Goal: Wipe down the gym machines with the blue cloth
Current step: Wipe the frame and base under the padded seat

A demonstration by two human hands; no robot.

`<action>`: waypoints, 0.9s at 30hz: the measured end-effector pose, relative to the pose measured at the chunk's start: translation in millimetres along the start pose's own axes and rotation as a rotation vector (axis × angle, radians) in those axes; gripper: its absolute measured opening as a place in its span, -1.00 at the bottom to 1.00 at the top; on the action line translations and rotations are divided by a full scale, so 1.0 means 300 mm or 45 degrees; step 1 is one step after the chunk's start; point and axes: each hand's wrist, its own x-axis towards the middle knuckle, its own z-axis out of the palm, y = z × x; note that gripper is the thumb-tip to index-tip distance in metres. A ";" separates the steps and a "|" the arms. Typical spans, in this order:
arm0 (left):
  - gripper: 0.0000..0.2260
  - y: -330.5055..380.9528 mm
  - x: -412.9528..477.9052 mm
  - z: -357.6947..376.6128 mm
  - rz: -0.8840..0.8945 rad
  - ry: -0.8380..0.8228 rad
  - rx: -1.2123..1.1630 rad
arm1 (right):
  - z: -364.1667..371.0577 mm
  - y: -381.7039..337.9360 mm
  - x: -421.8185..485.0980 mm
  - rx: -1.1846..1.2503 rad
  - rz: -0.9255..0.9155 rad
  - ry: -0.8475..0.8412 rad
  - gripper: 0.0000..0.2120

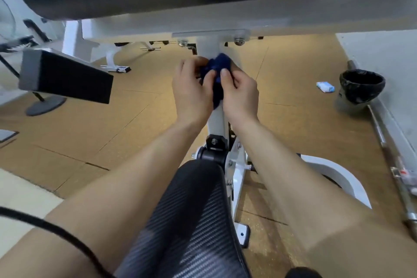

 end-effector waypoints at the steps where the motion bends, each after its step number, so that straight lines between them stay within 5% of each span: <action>1: -0.86 0.023 0.031 -0.007 0.018 0.044 0.006 | -0.006 -0.028 0.027 -0.002 -0.032 -0.015 -0.78; 7: -0.93 0.034 0.075 0.016 -0.003 0.046 0.051 | -0.018 -0.019 0.079 -0.016 -0.105 0.017 -0.76; 13: -0.96 -0.078 -0.097 -0.002 0.038 -0.259 0.286 | -0.064 0.208 -0.098 -0.074 0.082 -0.101 -0.73; 20: -0.96 -0.004 0.051 0.013 -0.059 0.061 0.102 | -0.017 0.018 0.083 0.039 -0.176 0.034 -0.85; 27: -0.89 -0.166 -0.139 0.006 0.117 -0.456 0.524 | -0.066 0.322 -0.101 -0.113 0.045 -0.068 -0.75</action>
